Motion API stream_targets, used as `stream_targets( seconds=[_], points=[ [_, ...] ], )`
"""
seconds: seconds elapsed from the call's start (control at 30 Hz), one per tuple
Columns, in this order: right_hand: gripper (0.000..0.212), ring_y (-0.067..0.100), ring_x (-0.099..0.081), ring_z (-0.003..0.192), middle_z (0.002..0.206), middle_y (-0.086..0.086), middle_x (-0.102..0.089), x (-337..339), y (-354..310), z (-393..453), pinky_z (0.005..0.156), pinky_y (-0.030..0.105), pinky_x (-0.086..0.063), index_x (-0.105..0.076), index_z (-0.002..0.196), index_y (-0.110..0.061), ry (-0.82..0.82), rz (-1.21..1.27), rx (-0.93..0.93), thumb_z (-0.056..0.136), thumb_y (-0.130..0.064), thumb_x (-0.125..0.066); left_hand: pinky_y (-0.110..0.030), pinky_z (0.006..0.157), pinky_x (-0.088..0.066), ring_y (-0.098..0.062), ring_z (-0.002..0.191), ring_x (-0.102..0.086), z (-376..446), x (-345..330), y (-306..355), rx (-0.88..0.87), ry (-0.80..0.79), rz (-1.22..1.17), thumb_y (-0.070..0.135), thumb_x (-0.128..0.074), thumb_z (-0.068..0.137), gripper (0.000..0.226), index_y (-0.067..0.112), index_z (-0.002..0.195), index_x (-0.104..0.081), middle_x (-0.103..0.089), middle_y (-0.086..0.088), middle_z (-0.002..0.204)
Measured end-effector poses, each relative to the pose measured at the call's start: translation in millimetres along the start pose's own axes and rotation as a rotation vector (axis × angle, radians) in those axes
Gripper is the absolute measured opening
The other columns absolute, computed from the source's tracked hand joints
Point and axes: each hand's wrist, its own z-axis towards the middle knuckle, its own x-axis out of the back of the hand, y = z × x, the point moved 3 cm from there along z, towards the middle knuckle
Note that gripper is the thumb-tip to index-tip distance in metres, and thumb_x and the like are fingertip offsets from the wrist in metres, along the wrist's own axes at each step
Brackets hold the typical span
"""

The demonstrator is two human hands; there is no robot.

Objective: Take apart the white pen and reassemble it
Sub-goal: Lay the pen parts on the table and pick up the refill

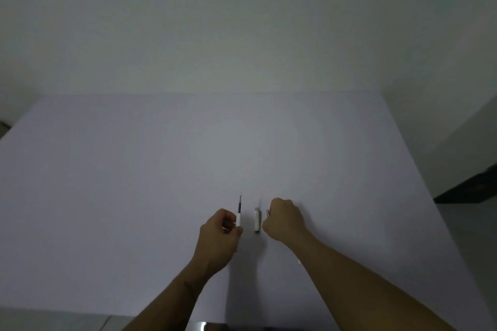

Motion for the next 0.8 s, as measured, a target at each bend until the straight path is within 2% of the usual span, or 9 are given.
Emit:
stream_targets(
  seconds=[0.03,0.1,0.17,0.23,0.33,0.43,0.53,0.7,0.8],
  points=[
    [0.018,0.025,-0.06,0.07,0.08,0.006,-0.057,0.4,1.8,0.0,0.063,0.029,-0.047,-0.048,0.072,-0.011,0.012,0.025,0.001,0.085,-0.016,-0.06,-0.019,0.054,-0.051,-0.027,0.073,-0.07,-0.1,0.4,-0.6,0.003,-0.002,-0.001,0.013,-0.067,0.087,0.013,0.013,0.097,-0.059,-0.066,-0.007,0.086],
    [0.01,0.026,-0.063,0.077,0.087,0.006,-0.062,2.7,7.3,-0.1,0.069,0.03,-0.052,-0.061,0.084,-0.008,0.034,0.088,-0.007,0.086,-0.018,-0.06,-0.019,0.053,-0.051,-0.028,0.073,-0.07,-0.3,0.5,-0.3,-0.001,-0.009,-0.009,0.012,-0.066,0.087,0.012,0.014,0.097,-0.06,-0.067,-0.008,0.086],
    [0.017,0.027,-0.067,0.088,0.097,0.008,-0.068,5.6,14.5,-0.6,0.077,0.032,-0.057,-0.069,0.098,-0.009,0.056,0.199,-0.018,0.085,-0.016,-0.062,-0.02,0.054,-0.051,-0.027,0.074,-0.07,-0.3,-1.1,0.6,-0.008,-0.02,-0.009,0.013,-0.065,0.088,0.011,0.015,0.097,-0.059,-0.067,-0.007,0.087],
    [0.019,0.022,-0.069,0.088,0.097,0.005,-0.072,8.9,18.9,-5.1,0.079,0.03,-0.057,-0.073,0.1,-0.014,0.057,0.355,-0.013,0.083,-0.013,-0.064,-0.023,0.056,-0.053,-0.028,0.075,-0.069,-0.8,-3.9,3.1,-0.023,-0.036,-0.008,0.012,-0.065,0.087,0.01,0.017,0.095,-0.059,-0.067,-0.007,0.088],
    [0.015,0.016,-0.069,0.081,0.089,0.001,-0.074,14.9,14.2,-18.5,0.069,0.021,-0.054,-0.076,0.096,-0.016,-0.006,0.649,-0.013,0.084,-0.013,-0.067,-0.031,0.065,-0.058,-0.028,0.077,-0.067,-0.9,-10.6,9.4,-0.064,-0.061,0.013,0.013,-0.065,0.086,0.01,0.018,0.092,-0.059,-0.066,-0.005,0.087],
    [0.014,0.015,-0.059,0.064,0.076,0.003,-0.069,21.2,7.6,-27.9,0.053,0.018,-0.046,-0.075,0.087,-0.016,-0.095,0.913,-0.093,0.086,-0.007,-0.064,-0.027,0.063,-0.053,-0.023,0.075,-0.064,-0.5,-18.8,18.4,-0.108,-0.098,0.016,0.011,-0.066,0.085,0.011,0.017,0.093,-0.061,-0.066,-0.004,0.086],
    [0.015,0.017,-0.053,0.062,0.076,0.009,-0.065,24.3,7.4,-32.2,0.05,0.023,-0.043,-0.074,0.096,-0.005,-0.17,1.047,-0.187,0.087,-0.006,-0.063,-0.02,0.059,-0.046,-0.015,0.068,-0.06,-0.8,-24.8,25.9,-0.163,-0.115,0.035,0.011,-0.067,0.085,0.01,0.017,0.092,-0.063,-0.066,-0.001,0.082],
    [0.008,0.016,-0.058,0.066,0.08,0.006,-0.068,45.3,29.7,-29.3,0.058,0.026,-0.049,-0.071,0.087,-0.009,0.032,1.11,-0.243,0.089,-0.011,-0.064,-0.015,0.06,-0.046,-0.015,0.072,-0.06,-3.1,-37.6,35.5,-0.206,-0.149,0.08,0.014,-0.07,0.085,0.008,0.015,0.088,-0.062,-0.064,0.002,0.081],
    [0.011,0.016,-0.061,0.064,0.08,0.008,-0.071,63.2,51.7,-20.0,0.056,0.026,-0.049,-0.068,0.084,-0.01,0.129,1.228,-0.297,0.092,-0.01,-0.06,-0.019,0.065,-0.049,-0.016,0.077,-0.063,-2.6,-40.6,33.3,-0.192,-0.169,0.102,0.016,-0.07,0.086,0.008,0.018,0.088,-0.062,-0.065,0.002,0.086]
  ],
)
